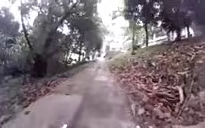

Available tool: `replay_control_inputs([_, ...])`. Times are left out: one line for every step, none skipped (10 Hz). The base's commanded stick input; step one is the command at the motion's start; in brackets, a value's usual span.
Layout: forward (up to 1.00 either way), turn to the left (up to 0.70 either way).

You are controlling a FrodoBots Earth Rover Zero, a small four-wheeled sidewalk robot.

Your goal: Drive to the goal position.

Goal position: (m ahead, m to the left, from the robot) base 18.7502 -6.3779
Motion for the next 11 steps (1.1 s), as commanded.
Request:
replay_control_inputs([1.00, 0.00])
replay_control_inputs([1.00, 0.00])
replay_control_inputs([1.00, 0.00])
replay_control_inputs([1.00, 0.00])
replay_control_inputs([1.00, 0.00])
replay_control_inputs([1.00, 0.00])
replay_control_inputs([1.00, 0.00])
replay_control_inputs([1.00, -0.30])
replay_control_inputs([1.00, -0.37])
replay_control_inputs([1.00, -0.02])
replay_control_inputs([1.00, 0.00])
